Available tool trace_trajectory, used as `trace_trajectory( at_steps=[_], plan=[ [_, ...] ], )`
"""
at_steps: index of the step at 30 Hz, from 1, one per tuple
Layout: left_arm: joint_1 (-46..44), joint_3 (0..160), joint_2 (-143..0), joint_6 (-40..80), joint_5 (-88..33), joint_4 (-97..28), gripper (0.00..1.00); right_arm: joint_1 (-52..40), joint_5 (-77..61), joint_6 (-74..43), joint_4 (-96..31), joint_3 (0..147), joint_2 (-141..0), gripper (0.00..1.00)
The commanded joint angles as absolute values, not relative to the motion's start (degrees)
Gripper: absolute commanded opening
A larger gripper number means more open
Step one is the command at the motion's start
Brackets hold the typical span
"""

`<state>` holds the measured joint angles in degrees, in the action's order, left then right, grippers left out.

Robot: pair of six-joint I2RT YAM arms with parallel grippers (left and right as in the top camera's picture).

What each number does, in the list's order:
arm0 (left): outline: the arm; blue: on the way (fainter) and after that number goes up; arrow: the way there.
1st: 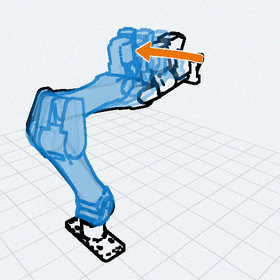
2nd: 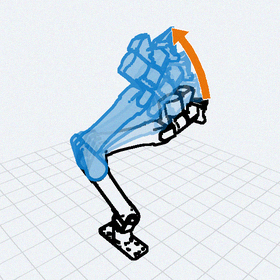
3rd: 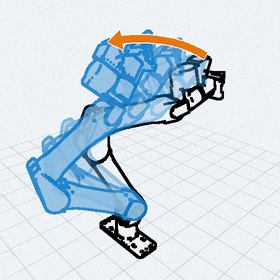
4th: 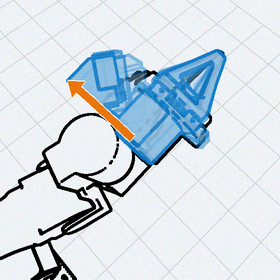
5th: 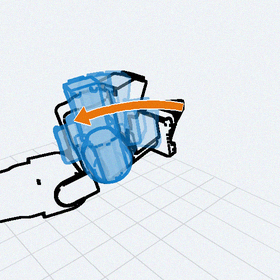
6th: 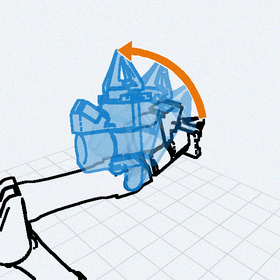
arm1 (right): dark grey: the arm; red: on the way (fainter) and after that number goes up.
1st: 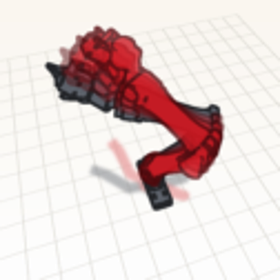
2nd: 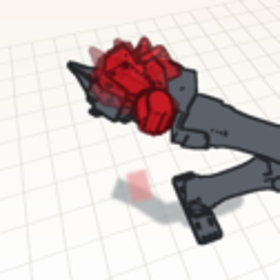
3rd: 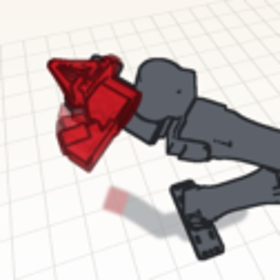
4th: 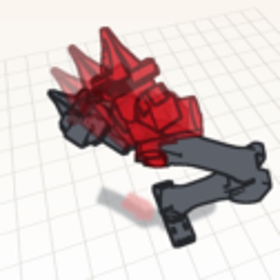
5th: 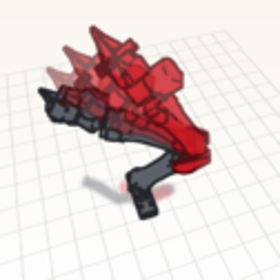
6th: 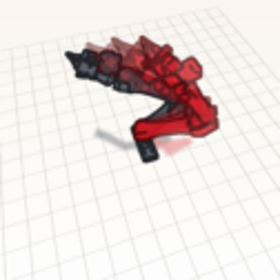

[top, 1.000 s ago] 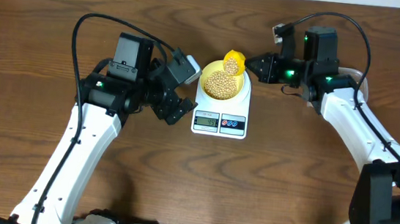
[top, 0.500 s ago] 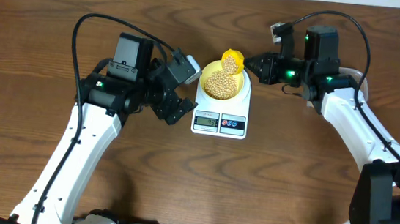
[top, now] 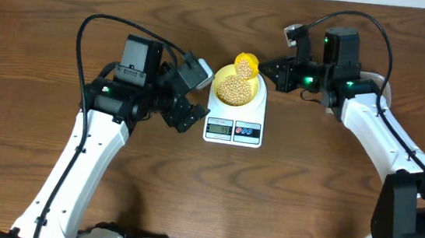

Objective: Scoop item into bowl and weigh 50g on scale

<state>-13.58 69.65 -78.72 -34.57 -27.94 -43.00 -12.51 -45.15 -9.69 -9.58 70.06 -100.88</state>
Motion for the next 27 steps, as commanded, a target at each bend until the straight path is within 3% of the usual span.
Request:
trace_trajectory(
  at_steps=[1, 27],
  plan=[
    [-13.3, 68.7, -78.3, -35.2, -27.6, -42.8, 0.88, -12.5, -43.4, -6.6, -9.6, 70.4, -100.7, 0.01],
    [-13.3, 68.7, -78.3, -35.1, -27.6, -42.8, 0.88, -13.1, -43.7, -14.5, -8.4, 70.4, -100.7, 0.01]
  ],
)
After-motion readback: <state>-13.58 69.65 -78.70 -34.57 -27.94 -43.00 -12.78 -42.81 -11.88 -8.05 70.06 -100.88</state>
